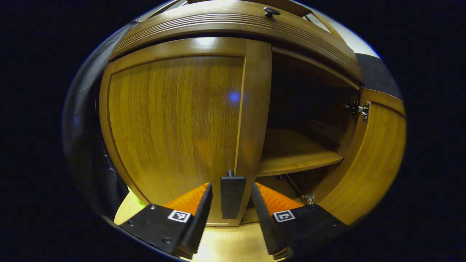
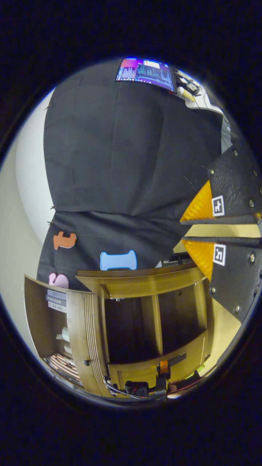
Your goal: Open the right door of the double-door shoe cabinet with the right hand, and open the left door with the left hand.
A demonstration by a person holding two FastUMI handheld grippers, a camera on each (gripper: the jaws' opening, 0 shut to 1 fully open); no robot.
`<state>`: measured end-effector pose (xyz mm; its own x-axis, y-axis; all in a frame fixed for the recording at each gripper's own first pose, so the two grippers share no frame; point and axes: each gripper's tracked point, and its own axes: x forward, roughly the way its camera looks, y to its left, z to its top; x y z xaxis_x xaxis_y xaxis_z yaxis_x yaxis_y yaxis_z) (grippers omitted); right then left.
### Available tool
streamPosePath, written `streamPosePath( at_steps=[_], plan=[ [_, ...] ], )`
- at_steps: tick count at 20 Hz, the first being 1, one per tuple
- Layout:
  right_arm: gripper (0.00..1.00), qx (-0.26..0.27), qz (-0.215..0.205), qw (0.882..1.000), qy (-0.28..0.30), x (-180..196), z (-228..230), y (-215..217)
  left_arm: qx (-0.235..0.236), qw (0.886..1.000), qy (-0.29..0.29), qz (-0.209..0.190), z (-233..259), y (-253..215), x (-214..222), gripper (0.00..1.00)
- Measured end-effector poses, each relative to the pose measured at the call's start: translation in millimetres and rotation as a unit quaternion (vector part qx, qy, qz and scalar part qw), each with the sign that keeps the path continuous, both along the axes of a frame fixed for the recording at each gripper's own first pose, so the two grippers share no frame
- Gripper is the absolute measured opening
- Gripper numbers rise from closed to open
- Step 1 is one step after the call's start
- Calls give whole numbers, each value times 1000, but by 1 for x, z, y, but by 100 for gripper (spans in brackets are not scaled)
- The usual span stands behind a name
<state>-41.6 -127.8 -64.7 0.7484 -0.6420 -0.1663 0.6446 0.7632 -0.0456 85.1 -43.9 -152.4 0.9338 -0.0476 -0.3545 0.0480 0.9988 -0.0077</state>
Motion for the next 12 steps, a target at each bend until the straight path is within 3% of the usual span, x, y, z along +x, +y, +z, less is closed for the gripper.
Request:
streamPosePath(
  at_steps=[1,2,12],
  plan=[
    [13,0,0,1000,3,0,-2,0,-8,1000,-1,-1,-1,-4,1,49],
    [13,1,1,1000,6,0,-3,1,-11,1000,-2,5,0,-5,2,39],
    [14,22,59,998,11,18,-2,37,-18,999,-23,17,2,0,-23,32]
  ],
)
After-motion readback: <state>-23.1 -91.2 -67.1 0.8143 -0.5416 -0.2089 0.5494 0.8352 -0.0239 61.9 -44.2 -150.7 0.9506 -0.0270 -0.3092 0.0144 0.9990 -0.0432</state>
